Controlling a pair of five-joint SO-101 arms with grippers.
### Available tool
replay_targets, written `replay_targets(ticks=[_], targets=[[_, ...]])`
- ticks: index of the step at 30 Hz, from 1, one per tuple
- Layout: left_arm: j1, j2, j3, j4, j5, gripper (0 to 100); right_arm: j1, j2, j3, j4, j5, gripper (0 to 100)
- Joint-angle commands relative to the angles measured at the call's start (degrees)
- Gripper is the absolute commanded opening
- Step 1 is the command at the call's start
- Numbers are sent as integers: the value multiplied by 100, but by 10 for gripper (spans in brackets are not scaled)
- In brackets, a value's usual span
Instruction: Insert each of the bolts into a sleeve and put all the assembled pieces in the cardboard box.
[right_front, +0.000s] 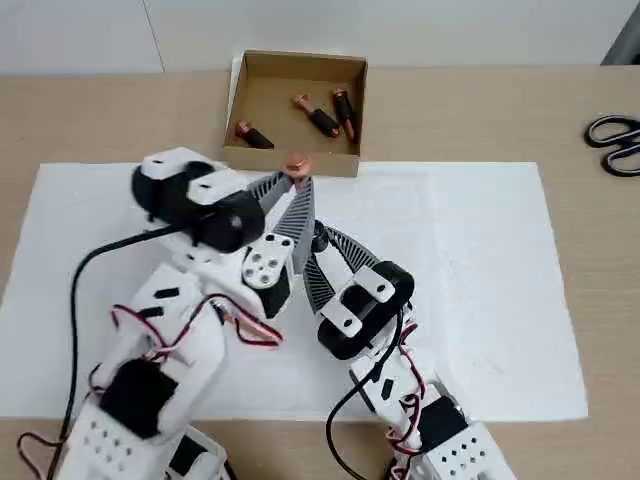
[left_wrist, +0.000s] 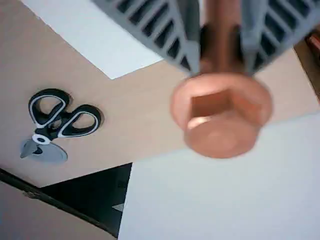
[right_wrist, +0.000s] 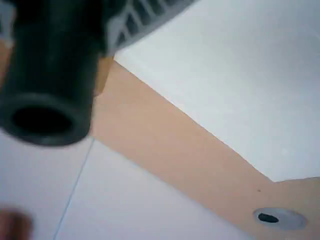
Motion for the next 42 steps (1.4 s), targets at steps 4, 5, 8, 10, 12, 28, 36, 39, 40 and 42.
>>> replay_targets(ticks=[4, 5, 8, 10, 12, 28, 36, 39, 40, 42], targets=[[62, -88, -347, 211, 255, 7, 66, -84, 44, -119, 35, 4], [176, -88, -321, 211, 404, 7, 66, -84, 44, -119, 35, 4], [404, -88, -145, 202, 519, 7, 66, -84, 44, -119, 35, 4], [422, -88, -48, 202, 519, 7, 66, -84, 44, -119, 35, 4], [422, -88, -4, 202, 519, 7, 66, -84, 44, -119, 35, 4], [-88, -88, 171, -35, 501, 7, 66, -84, 44, -119, 35, 4], [-79, -88, 426, -44, 527, 7, 66, -84, 44, -119, 35, 4], [-79, -88, 435, -44, 519, 7, 66, -84, 44, -119, 35, 4], [-79, -88, 444, -44, 510, 7, 66, -84, 44, -119, 35, 4], [-79, -88, 514, -44, 475, 7, 66, -84, 44, -119, 35, 4]])
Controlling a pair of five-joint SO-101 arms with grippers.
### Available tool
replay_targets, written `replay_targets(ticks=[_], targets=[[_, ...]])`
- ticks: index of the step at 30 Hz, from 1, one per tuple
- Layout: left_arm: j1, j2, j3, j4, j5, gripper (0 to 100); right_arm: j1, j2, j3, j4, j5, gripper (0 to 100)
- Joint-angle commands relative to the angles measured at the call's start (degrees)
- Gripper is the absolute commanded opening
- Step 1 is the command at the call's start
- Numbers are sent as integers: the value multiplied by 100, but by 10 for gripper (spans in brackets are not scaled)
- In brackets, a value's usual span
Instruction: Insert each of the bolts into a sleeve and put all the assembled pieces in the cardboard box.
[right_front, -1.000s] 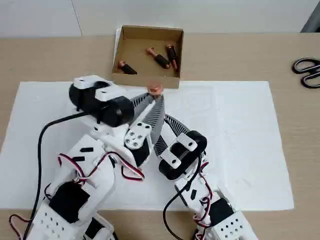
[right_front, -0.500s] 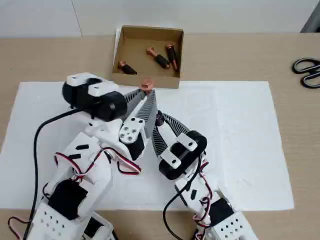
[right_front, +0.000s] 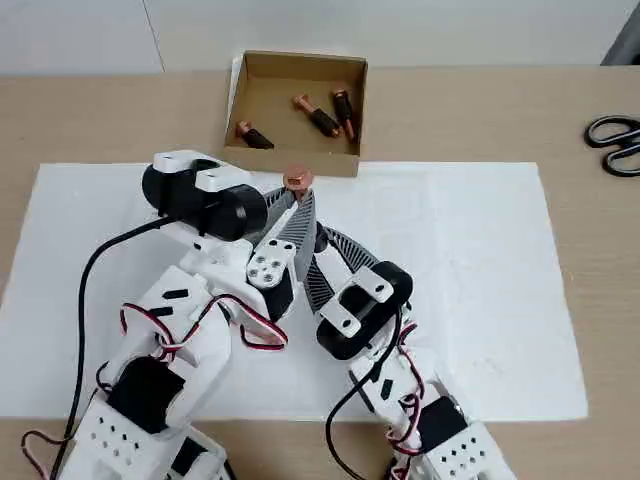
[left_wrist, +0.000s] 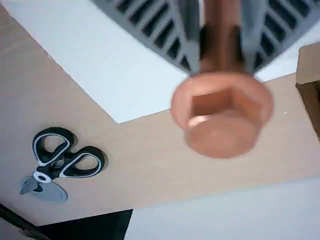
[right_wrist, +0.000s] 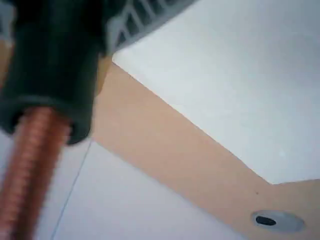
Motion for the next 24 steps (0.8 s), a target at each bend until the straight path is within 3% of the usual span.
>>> replay_targets(ticks=[1, 7, 15, 24], targets=[[-62, -88, 4, -114, -123, 9, 66, -92, 35, -119, 26, 4], [-70, -88, -22, 70, -563, 24, 66, -92, 35, -119, 35, 4], [-70, -88, -180, 1222, -563, 235, 66, -92, 35, -119, 35, 4], [-88, -88, -725, 1257, -571, 243, 66, -92, 35, -119, 35, 4]])
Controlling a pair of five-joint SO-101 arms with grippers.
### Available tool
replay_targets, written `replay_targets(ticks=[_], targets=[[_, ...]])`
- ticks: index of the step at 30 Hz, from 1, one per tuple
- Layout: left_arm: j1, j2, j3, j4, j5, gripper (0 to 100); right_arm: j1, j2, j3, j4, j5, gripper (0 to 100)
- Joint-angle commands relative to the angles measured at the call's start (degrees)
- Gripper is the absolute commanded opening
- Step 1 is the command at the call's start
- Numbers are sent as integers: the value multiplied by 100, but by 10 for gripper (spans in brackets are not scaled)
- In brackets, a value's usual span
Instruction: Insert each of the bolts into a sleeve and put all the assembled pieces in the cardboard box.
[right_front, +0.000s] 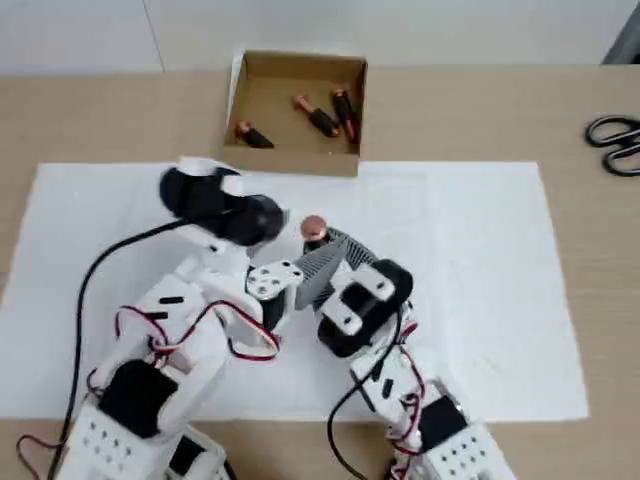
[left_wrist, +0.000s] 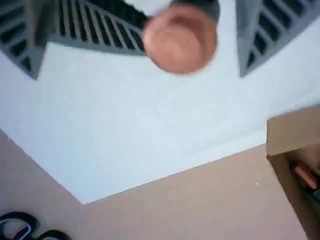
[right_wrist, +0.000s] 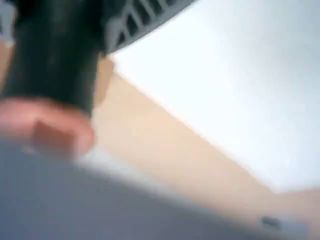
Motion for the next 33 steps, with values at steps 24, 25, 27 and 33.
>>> replay_targets(ticks=[24, 25, 27, 33], targets=[[-2822, -3560, 2949, -2444, -53, 7, 1059, 4593, -4422, 1429, -809, 2], [-2927, -3886, 3160, -2444, -53, 7, 1059, 5059, -4782, 1367, -809, 2], [-3103, -4062, 3354, -2426, -53, 7, 1059, 5982, -5582, 1182, -800, 2], [-3596, -3965, 3389, -2426, -18, 7, 1086, 8796, -8185, 892, -826, 2]])
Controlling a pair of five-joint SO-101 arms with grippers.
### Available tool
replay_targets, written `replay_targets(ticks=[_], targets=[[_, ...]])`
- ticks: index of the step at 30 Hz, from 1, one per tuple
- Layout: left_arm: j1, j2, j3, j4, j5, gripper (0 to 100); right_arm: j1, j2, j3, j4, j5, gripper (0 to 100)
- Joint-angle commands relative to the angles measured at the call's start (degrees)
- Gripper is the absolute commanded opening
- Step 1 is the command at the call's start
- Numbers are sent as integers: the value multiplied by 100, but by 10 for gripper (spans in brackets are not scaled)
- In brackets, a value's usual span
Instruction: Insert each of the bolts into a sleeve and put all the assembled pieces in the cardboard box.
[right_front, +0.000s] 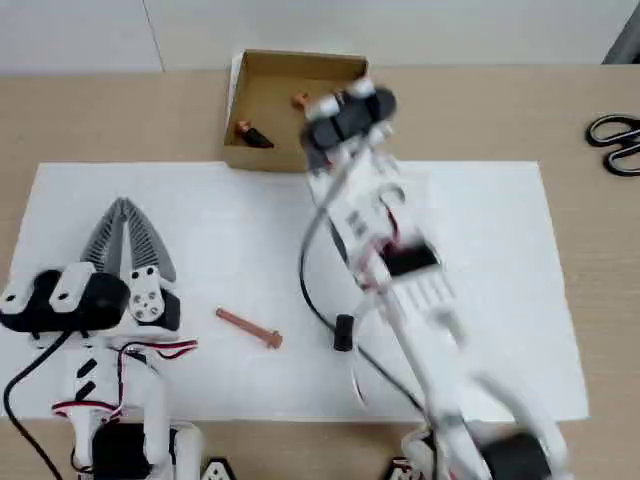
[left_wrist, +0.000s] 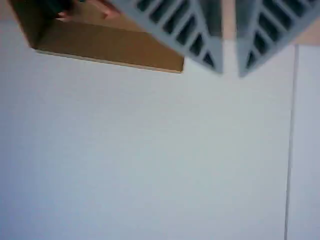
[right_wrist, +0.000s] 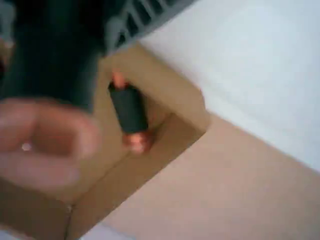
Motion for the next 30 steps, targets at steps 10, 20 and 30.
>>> replay_targets(ticks=[10, 20, 30], targets=[[-457, -79, 523, -141, 9, 8, 66, 5270, -6523, 400, -53, 2], [-440, -88, 567, -149, 9, 8, 374, 7873, -10110, 2378, -53, 4], [-448, -88, 620, -149, -18, 8, 470, 8646, -11121, 3415, -44, 5]])
